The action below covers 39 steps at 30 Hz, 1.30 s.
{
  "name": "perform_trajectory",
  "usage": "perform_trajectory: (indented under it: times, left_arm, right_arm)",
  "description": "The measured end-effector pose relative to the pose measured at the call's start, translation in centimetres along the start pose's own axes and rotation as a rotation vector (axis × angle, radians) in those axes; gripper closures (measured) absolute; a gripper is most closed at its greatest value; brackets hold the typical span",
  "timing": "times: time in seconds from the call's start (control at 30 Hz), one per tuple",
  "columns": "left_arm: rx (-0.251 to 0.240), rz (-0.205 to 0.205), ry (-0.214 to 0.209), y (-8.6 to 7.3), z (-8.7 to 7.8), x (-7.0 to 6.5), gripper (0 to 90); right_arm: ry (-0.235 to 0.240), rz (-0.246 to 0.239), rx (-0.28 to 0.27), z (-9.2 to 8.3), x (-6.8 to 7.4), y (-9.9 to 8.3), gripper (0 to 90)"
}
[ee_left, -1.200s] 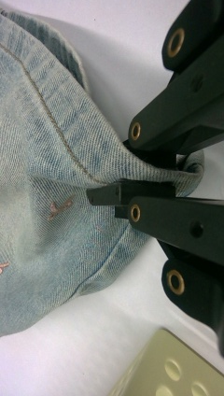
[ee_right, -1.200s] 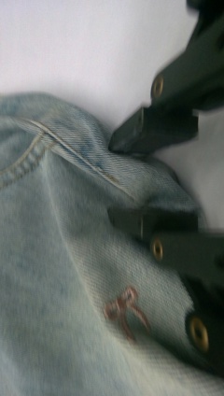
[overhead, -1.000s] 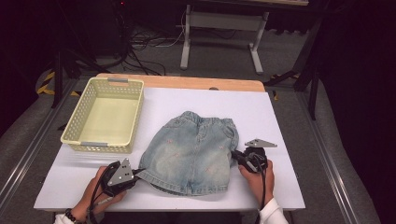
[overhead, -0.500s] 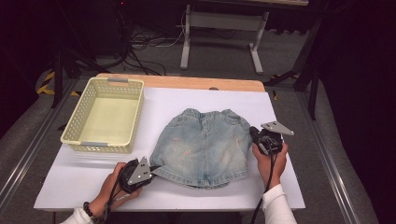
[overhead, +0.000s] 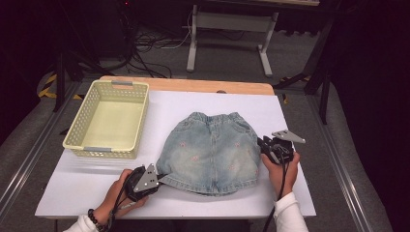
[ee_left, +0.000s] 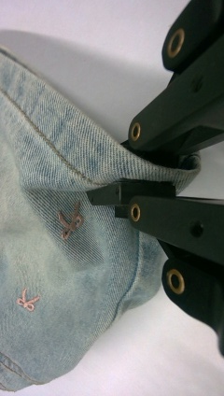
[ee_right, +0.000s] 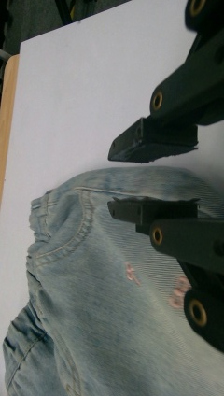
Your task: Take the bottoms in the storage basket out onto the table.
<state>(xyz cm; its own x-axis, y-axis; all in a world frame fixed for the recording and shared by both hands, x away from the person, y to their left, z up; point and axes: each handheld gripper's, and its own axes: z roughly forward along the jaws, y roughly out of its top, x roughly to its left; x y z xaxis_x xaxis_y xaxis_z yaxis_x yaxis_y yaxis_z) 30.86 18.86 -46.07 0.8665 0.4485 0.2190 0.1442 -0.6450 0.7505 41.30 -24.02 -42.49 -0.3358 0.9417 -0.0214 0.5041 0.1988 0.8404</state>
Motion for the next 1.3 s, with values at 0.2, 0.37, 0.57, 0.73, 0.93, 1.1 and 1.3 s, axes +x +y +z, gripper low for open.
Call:
perform_trajectory:
  times: [0.2, 0.37, 0.57, 0.73, 0.93, 1.1, 1.3]
  left_arm:
    - [0.009, 0.003, -0.006, -0.4, -0.3, -0.1, 86.3]
    - [0.011, 0.007, -0.009, -0.5, 0.0, -0.2, 86.4]
    - [0.014, 0.006, -0.01, -0.6, 0.1, -0.3, 86.3]
    - [0.014, 0.009, -0.007, -0.6, 0.2, -0.3, 86.0]
    - [0.022, 0.018, -0.002, -0.6, 0.3, -0.4, 86.0]
    - [0.02, 0.015, -0.001, -0.6, 0.3, -0.4, 86.0]
    - [-0.005, 0.002, -0.005, -0.5, 0.0, -0.5, 85.2]
  right_arm:
    - [0.02, 0.025, 0.022, -1.4, 0.3, -1.7, 57.3]
    - [0.044, 0.033, 0.073, -1.8, 1.1, -3.4, 52.6]
    - [0.026, 0.038, 0.128, -1.4, 0.7, -3.7, 48.1]
    - [0.035, -0.024, 0.187, -0.7, 1.7, -3.7, 57.1]
    - [0.092, -0.013, 0.182, -0.5, 1.7, -3.8, 68.5]
    - [0.117, -0.018, 0.17, -0.7, 1.7, -3.7, 87.1]
    - [0.058, -0.053, 0.098, -2.3, 1.6, -2.8, 88.4]
